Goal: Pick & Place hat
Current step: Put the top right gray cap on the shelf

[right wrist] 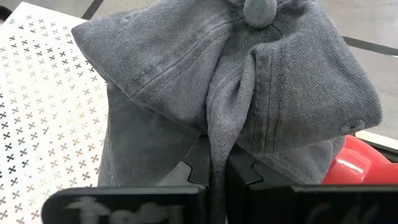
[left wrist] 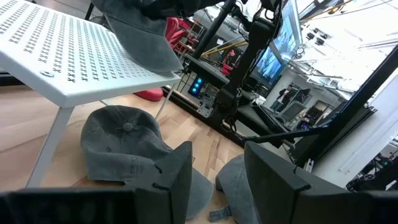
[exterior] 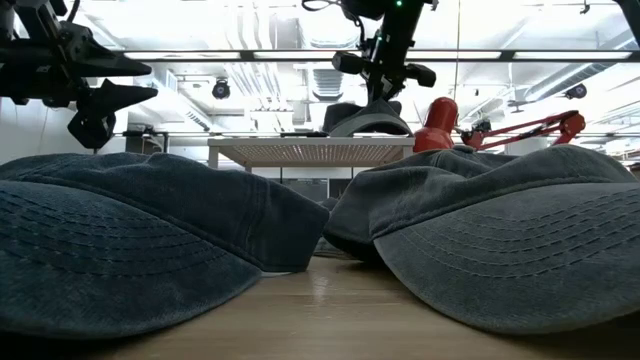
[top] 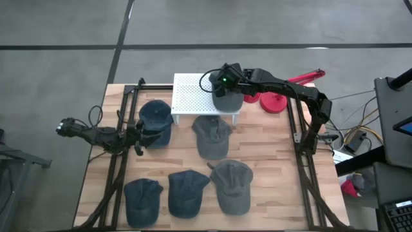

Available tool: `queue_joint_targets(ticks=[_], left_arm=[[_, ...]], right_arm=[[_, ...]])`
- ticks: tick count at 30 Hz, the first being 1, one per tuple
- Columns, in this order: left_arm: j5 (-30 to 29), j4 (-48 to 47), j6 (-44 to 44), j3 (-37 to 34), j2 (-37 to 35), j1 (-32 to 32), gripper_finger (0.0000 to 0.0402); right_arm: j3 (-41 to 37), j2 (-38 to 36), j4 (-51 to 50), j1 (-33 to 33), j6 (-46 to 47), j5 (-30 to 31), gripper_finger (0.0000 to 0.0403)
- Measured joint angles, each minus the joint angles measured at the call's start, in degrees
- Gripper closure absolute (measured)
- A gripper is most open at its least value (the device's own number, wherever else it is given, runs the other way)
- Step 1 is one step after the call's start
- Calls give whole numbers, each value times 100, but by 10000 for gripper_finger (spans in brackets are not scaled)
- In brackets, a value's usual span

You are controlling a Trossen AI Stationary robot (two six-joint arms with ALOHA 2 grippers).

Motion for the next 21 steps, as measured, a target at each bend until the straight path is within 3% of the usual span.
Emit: queue_joint_targets(ticks=[5,21], left_arm=[[-1,-2,0,0,0,0,252],[-2,-2,0,0,0,1,252]], right_arm=[[-1,0,0,0,0,2,385],[-3,0,20,4,-24,4,295]])
